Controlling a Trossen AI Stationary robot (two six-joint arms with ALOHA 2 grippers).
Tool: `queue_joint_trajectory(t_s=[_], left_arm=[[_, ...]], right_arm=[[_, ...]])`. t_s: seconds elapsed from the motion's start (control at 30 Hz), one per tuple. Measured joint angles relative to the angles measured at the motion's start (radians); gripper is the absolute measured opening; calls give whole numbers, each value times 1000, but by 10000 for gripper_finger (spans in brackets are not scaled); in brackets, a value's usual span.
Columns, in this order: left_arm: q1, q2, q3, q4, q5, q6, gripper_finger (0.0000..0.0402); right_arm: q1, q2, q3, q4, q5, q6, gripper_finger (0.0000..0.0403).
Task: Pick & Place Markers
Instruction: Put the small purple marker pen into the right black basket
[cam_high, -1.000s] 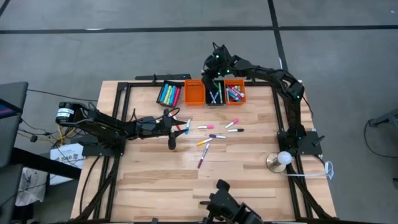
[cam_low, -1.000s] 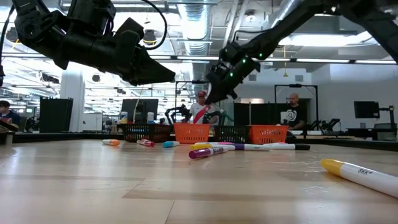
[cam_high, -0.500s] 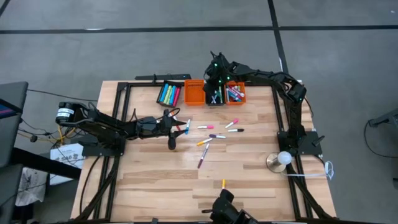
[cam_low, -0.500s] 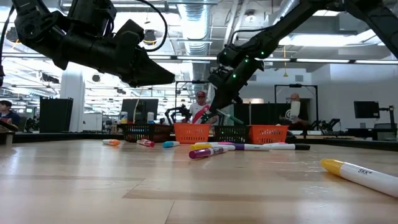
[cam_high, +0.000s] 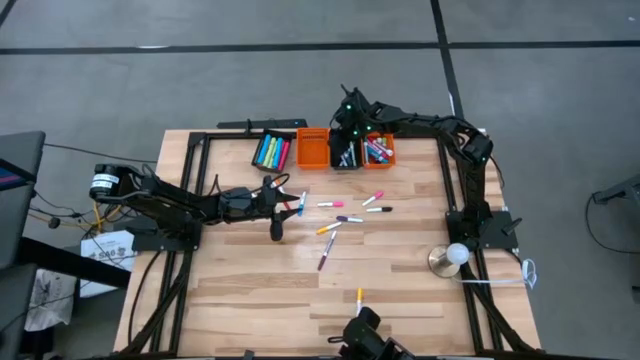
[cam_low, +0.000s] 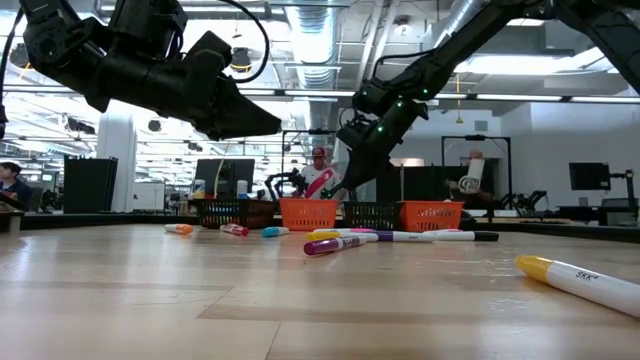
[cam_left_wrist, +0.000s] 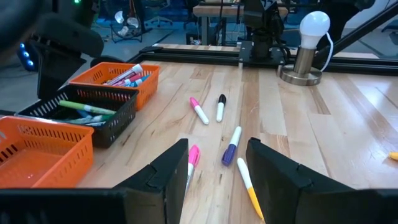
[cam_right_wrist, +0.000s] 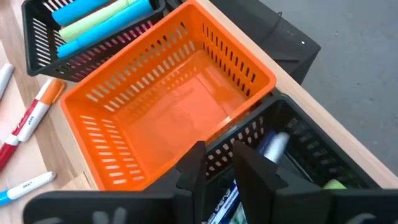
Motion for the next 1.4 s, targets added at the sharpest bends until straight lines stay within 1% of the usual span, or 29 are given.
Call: queue_joint_trajectory(t_s=[0.3,0.43,0.53,0.63,0.77,0.9,0.97,1.03,1.17,1.3,1.4], left_arm=[[0,0,0,-1,0,-1,159],[0,0,0,-10,0,-1,159],[0,0,0,-37,0,-1,159],[0,0,0,-77,0,-3,159],[0,0,0,-132,0,-26,159],[0,0,0,-190,-2,-28,159],[0,0,0,-217,-4,-28,159],[4,0,0,-243,-5,-27,159],[22,0,0,-261,-5,-27,159],[54,0,0,-261,6,-27,159],[79,0,0,-261,42,-27,159]], right_arm=[[5,-20,-1,-35,-3,-97,70],[18,-88,-1,-35,2,-114,70],[42,-179,-44,15,6,-117,70],[77,-303,-137,102,44,-118,70],[134,-484,-316,260,107,-136,70],[197,-632,-488,366,109,-120,71],[229,-680,-560,393,109,-121,71],[261,-713,-617,399,103,-160,71],[328,-723,-687,383,77,-306,71],[396,-663,-701,373,-47,-439,71],[452,-598,-686,376,-136,-513,71]])
